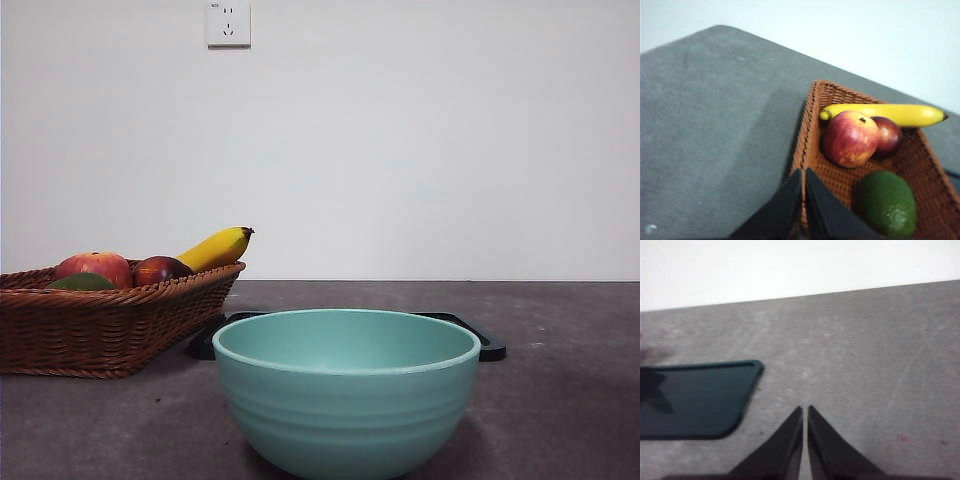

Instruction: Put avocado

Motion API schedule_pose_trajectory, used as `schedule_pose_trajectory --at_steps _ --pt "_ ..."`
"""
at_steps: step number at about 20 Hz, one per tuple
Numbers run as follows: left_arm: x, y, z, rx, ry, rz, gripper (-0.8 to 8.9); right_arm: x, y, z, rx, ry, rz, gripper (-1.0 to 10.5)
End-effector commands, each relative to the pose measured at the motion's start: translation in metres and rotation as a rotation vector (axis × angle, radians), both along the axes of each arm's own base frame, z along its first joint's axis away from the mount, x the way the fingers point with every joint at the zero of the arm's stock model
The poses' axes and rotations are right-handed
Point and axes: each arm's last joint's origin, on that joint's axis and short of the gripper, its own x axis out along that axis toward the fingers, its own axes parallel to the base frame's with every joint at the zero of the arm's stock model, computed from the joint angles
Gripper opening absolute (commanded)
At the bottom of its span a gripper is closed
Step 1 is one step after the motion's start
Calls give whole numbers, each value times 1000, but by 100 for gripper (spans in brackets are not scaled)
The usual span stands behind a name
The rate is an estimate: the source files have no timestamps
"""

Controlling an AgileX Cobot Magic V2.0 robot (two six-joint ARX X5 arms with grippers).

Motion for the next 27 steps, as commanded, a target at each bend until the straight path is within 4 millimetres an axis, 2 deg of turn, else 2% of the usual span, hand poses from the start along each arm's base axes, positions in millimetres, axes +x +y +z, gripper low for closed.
schedule_pose_trajectory --at_steps 1,7,16,21,27 --pt "0 -1 -4 -79 17 -12 9 0 0 3 73 -17 2 7" --pt "-5 -1 17 -137 -5 -18 10 -4 0 24 140 -50 3 7" --pt "-11 -4 71 -108 48 -106 10 -14 2 79 140 -10 52 7" --pt "-8 -7 101 -43 164 -234 10 -12 5 112 71 116 163 7" --pt "0 -11 126 -4 301 -413 10 -1 11 144 32 321 340 7"
